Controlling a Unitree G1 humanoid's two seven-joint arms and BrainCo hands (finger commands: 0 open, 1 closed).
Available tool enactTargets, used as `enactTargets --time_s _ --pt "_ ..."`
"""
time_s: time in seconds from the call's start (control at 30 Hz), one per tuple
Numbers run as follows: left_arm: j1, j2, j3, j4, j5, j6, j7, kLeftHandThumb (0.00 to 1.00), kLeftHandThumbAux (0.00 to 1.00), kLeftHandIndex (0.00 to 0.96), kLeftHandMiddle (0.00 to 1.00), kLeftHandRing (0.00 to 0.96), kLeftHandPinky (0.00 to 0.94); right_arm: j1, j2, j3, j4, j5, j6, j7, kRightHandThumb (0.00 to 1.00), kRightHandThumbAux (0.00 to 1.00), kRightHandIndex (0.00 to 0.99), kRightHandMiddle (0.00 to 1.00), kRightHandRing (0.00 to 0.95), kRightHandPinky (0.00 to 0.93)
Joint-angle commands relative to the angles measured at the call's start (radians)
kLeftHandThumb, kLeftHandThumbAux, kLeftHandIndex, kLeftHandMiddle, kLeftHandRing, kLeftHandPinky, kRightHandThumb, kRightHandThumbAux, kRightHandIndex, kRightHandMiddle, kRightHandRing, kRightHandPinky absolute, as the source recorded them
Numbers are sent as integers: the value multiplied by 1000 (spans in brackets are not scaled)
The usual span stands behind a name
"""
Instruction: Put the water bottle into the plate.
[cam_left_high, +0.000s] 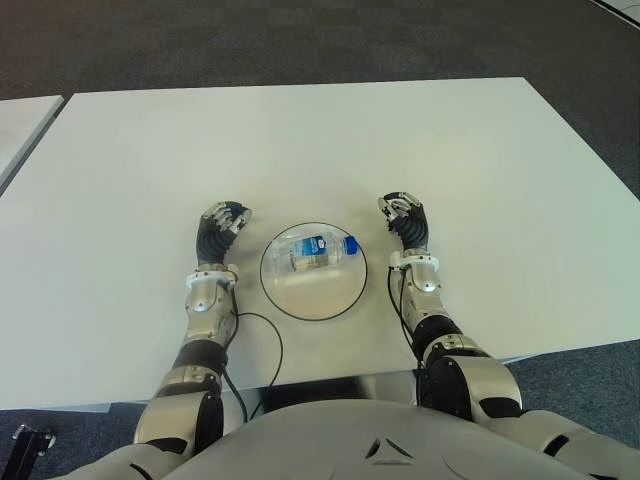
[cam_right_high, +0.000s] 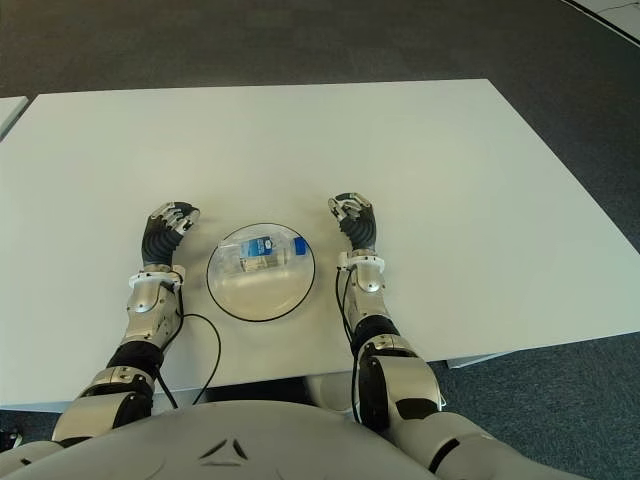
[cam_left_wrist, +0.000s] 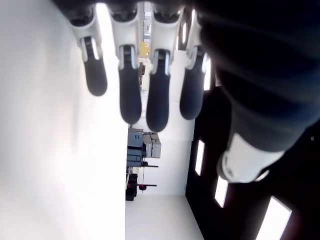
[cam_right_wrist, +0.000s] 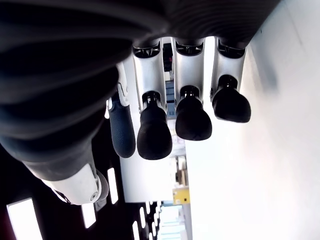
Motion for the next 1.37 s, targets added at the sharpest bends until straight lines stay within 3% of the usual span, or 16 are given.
enactTargets --time_s 0.03,1.37 --pt "46 -27 6 18 1 33 18 711 710 435 602 582 574 29 4 0 22 5 30 2 707 725 439 794 790 802" --pt "80 -20 3 -66 0 78 7 711 710 436 630 606 591 30 13 3 24 6 34 -3 708 725 438 784 783 797"
